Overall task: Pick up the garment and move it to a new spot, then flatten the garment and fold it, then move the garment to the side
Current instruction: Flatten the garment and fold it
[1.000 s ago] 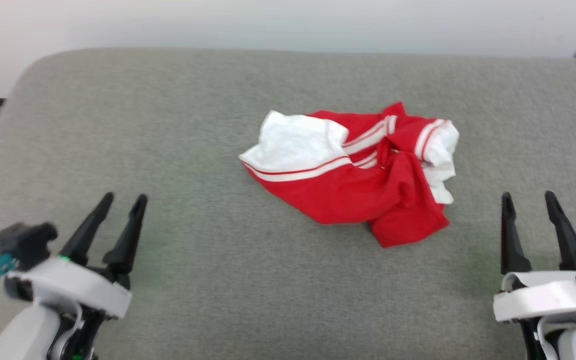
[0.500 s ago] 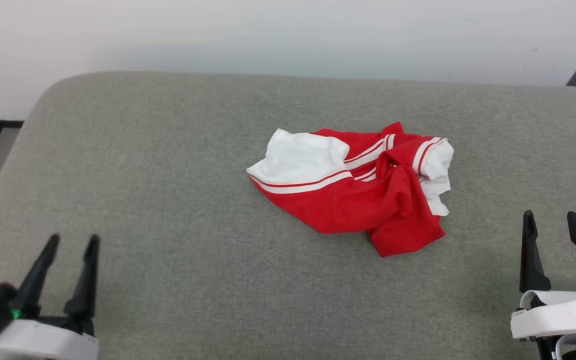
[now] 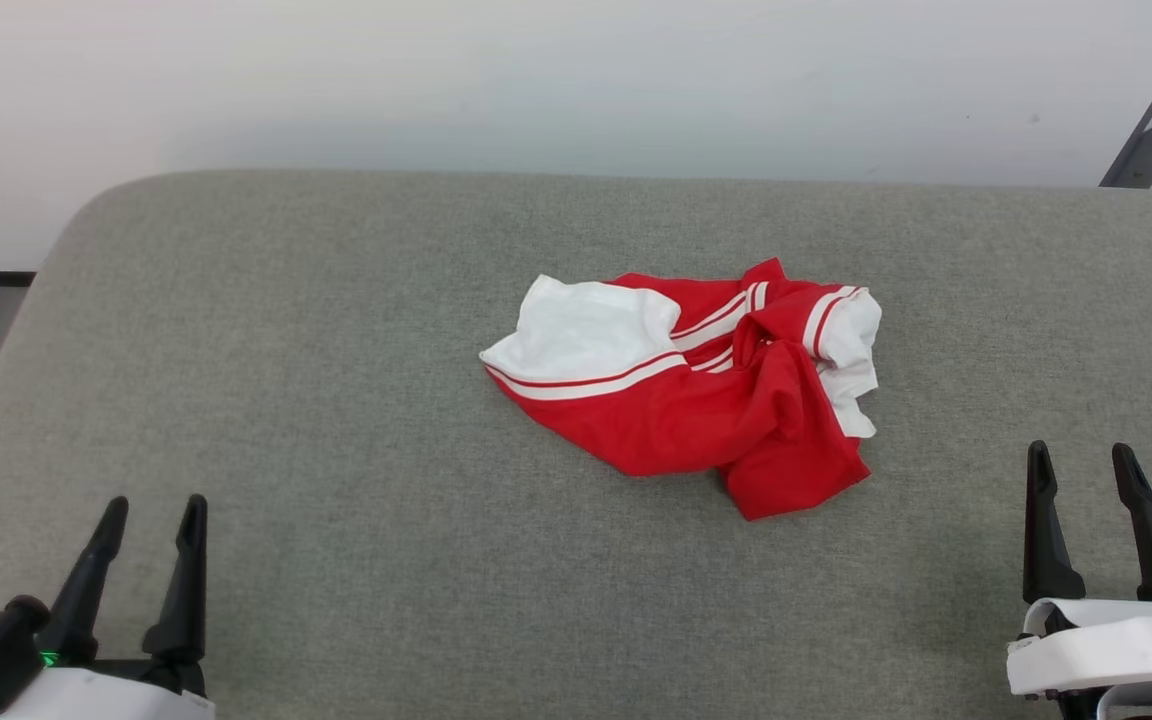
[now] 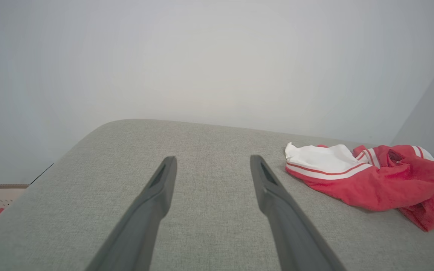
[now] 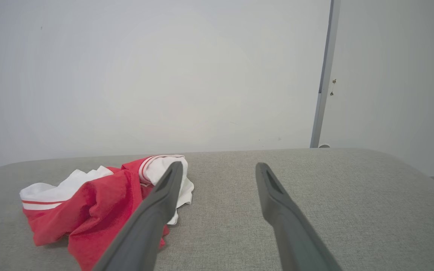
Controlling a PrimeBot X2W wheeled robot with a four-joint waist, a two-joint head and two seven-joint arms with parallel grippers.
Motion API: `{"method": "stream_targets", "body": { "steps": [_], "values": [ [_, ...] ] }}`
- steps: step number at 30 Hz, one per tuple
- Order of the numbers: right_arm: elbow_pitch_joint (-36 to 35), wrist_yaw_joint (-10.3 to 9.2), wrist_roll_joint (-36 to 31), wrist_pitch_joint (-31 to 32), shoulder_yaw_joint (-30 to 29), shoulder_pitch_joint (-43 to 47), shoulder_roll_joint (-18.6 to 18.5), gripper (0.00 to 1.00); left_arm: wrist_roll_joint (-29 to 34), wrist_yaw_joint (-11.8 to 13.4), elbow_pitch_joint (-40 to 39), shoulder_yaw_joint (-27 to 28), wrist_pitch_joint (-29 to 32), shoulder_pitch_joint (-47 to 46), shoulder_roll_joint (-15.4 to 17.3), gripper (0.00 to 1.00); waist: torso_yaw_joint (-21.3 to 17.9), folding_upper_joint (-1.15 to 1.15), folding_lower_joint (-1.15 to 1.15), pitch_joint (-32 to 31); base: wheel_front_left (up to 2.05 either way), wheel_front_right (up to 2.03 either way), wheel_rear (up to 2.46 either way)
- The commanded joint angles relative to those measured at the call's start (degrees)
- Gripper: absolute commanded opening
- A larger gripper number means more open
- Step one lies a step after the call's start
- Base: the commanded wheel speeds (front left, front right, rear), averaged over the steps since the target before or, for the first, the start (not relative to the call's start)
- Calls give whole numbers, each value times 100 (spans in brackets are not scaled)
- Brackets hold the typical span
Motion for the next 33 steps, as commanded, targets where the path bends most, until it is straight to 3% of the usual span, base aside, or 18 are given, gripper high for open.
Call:
{"method": "stream_targets", "body": {
  "steps": [1, 16, 21, 27, 33],
  "values": [
    [22, -7, 9, -32, 14, -45, 3, 100, -68, 10, -13, -19, 1, 35, 13, 100, -2, 0, 0, -7, 0, 0, 0],
    [75, -7, -24, -48, 217, -169, 6, 100, -234, 10, -78, -156, 0, 27, 76, 100, -27, 0, 0, 15, 0, 0, 0],
    [127, -7, -122, 280, 431, -419, 3, 100, -255, 10, -109, -184, 0, -14, 7, 100, 9, 0, 0, 139, 0, 0, 0],
    [207, -7, -489, 1770, 635, -1244, -103, 100, -336, 10, -102, -327, 0, -196, -142, 100, 206, 0, 0, 498, 0, 0, 0],
    [435, -7, -406, 4611, 787, -2078, -463, 100, -448, 10, 6, -478, 0, -443, -252, 100, 431, 0, 0, 924, 0, 0, 0]
  ]
}}
